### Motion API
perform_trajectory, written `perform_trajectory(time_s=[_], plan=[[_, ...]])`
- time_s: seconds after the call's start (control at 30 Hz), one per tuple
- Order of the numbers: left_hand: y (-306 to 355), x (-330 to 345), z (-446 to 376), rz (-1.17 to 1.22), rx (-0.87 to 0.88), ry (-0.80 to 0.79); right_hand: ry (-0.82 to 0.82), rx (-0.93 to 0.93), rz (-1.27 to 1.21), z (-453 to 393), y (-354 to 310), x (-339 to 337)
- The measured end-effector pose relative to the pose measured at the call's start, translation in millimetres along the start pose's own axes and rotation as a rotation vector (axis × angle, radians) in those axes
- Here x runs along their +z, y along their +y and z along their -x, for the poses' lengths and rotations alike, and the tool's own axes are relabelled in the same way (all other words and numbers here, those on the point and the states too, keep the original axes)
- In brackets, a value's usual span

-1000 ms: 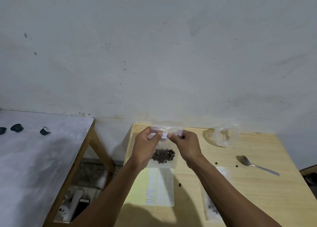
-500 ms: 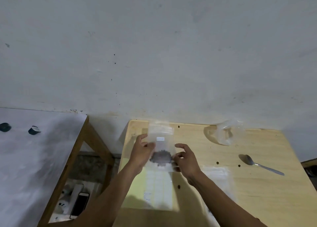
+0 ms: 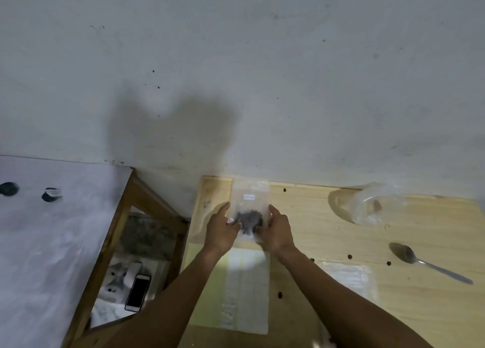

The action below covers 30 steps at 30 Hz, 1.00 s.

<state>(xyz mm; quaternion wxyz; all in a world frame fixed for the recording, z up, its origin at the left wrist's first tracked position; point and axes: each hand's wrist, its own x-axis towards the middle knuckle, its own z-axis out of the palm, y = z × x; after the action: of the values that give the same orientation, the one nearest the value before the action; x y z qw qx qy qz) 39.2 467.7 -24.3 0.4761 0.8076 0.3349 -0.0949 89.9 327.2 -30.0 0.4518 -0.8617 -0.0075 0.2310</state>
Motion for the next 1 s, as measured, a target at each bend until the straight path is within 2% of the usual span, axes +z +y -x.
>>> perform_trajectory(time_s=[0.17, 0.3, 0.4, 0.47, 0.53, 0.63, 0.73, 0.83, 1.0], plan=[[-4, 4, -4, -0.047, -0.003, 0.01, -0.054, -0.012, 0.049, -20, 39, 13], [-8, 4, 4, -0.183, 0.023, 0.142, -0.03, -0.031, 0.049, 14, 10, -16], [2, 12, 28, -0.033, 0.179, 0.197, 0.057, -0.03, 0.135, 36, 31, -46], [10, 26, 46, 0.013, 0.24, 0.046, 0.11, -0.004, 0.182, 55, 49, -69], [18, 47, 61, 0.007, 0.209, -0.172, 0.147, 0.054, 0.219, 74, 65, -90], [27, 80, 82, 0.022, 0.035, -0.453, 0.236, 0.136, 0.272, 101, 90, -118], [29, 108, 103, 0.024, -0.124, -0.654, 0.252, 0.28, 0.357, 127, 115, -131], [30, 126, 121, -0.013, -0.197, -0.744, 0.192, 0.397, 0.408, 152, 129, -132], [28, 138, 132, -0.044, -0.185, -0.747, 0.171, 0.43, 0.427, 166, 138, -125]])
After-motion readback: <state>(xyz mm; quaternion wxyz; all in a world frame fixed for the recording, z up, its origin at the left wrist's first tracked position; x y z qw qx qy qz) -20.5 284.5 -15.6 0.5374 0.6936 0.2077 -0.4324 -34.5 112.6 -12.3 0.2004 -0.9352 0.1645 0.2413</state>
